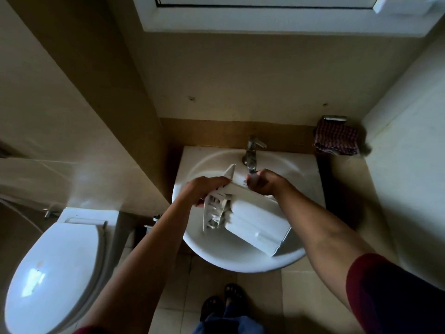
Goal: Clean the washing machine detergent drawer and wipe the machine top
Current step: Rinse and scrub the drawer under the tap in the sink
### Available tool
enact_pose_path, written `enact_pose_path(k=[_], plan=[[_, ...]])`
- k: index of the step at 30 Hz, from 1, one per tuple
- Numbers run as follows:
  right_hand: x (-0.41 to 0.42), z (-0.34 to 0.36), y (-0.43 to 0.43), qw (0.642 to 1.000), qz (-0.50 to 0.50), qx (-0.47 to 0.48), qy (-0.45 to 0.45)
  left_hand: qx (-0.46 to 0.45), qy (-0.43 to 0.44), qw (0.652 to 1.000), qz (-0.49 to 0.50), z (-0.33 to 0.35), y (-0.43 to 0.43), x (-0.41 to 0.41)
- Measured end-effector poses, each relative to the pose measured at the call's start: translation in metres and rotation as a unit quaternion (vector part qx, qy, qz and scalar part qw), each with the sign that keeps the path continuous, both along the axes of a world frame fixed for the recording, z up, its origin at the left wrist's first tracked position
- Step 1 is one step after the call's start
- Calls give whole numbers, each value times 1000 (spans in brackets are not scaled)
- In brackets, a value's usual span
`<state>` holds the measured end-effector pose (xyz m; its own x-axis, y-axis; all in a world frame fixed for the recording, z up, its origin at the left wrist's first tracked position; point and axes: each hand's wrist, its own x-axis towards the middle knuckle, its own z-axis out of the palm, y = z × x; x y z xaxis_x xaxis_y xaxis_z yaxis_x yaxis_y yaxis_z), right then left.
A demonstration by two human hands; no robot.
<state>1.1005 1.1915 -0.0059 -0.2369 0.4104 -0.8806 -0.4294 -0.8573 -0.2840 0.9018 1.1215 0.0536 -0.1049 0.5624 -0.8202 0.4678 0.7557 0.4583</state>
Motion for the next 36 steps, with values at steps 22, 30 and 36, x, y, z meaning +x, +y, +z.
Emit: enact_pose_path(k=[22, 30, 36], plan=[[16, 65, 0, 710, 487, 417, -289, -185, -46, 978, -81, -4, 18, 9], [47, 36, 4, 596, 371, 399, -590, -64, -100, 991, 54, -18, -16, 9], [57, 18, -1, 715, 348, 309, -522, 121, -129, 979, 99, -32, -50, 24]])
